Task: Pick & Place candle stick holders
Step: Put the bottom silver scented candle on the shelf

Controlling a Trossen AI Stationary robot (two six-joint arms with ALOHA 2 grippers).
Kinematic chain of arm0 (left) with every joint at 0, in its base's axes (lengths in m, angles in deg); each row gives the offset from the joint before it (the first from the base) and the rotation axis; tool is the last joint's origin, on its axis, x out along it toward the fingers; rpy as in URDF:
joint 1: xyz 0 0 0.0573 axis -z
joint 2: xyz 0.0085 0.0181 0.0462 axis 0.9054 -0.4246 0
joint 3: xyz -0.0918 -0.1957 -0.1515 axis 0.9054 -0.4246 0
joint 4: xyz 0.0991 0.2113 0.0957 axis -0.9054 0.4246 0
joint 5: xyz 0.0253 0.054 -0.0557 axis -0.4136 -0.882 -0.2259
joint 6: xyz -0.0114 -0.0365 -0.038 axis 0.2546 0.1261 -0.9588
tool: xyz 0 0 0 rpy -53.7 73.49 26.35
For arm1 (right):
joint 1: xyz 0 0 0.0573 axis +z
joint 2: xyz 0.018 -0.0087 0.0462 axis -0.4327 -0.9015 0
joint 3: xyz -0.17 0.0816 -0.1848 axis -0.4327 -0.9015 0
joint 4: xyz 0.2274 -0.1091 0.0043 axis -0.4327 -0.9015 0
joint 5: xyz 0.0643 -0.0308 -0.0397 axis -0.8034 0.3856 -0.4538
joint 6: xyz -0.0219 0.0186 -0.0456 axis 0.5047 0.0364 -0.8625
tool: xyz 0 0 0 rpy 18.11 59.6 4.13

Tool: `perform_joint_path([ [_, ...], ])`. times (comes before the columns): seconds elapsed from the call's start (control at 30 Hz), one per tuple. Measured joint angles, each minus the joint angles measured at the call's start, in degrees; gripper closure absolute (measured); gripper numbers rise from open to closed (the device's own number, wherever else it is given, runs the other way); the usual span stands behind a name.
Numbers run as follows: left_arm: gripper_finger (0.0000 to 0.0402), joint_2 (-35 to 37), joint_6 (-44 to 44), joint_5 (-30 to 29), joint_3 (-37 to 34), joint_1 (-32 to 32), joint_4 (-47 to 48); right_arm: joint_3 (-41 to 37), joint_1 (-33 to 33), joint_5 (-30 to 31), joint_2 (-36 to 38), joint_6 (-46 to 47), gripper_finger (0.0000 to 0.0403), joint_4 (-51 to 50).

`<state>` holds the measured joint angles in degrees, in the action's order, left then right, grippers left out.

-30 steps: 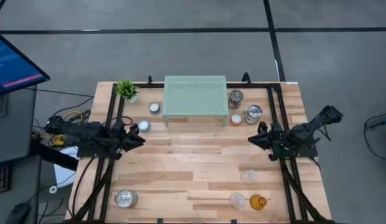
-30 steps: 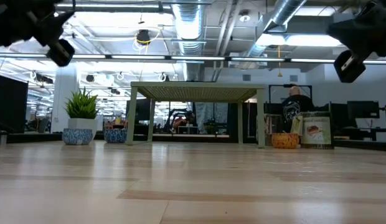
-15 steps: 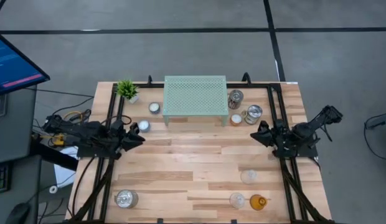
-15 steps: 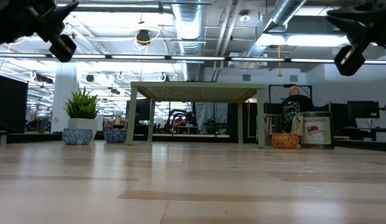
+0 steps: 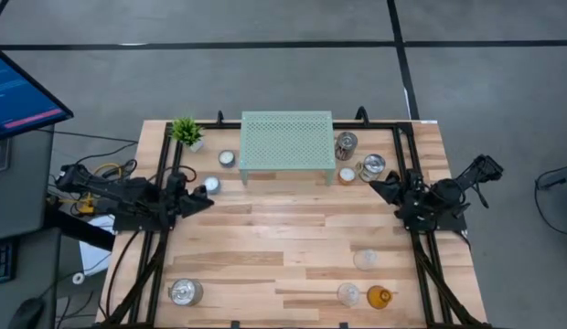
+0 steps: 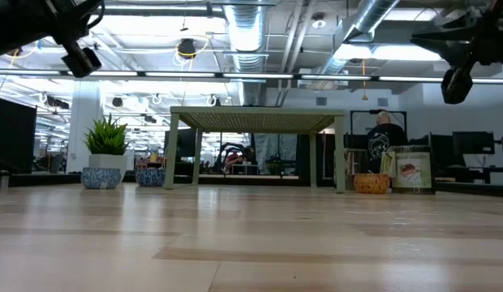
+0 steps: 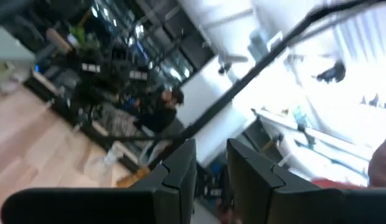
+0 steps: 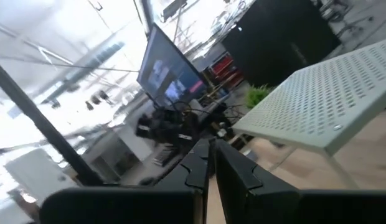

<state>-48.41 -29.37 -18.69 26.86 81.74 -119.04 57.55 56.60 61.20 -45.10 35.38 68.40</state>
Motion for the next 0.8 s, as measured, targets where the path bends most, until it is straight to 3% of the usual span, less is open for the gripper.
perform_joint_path([
  [0.17, 0.0311, -0.71, 0.61, -5.10, 0.00, 0.00, -4.62, 0.00, 0.09, -0.12, 0.00, -3.66, 0.0385, -5.06],
  [0.37, 0.0311, -2.17, 0.24, -21.08, 0.60, -0.02, -9.17, 0.00, 0.09, -0.23, -0.02, -3.79, 0.0385, -12.91],
  [0.53, 0.0325, -7.52, 0.24, -16.68, 10.48, 0.01, -4.71, 0.00, 0.09, -0.22, 0.00, -3.79, 0.0385, -13.04],
  [0.67, 0.0358, -16.88, -1.35, -13.05, 23.03, 0.04, 11.63, 0.00, 0.09, -0.17, 0.00, -3.77, 0.0385, -13.04],
  [0.8, 0.0394, -25.62, -9.67, -3.91, 33.95, 0.04, 29.39, 0.01, 0.09, -0.17, 0.00, -3.74, 0.0385, -13.03],
])
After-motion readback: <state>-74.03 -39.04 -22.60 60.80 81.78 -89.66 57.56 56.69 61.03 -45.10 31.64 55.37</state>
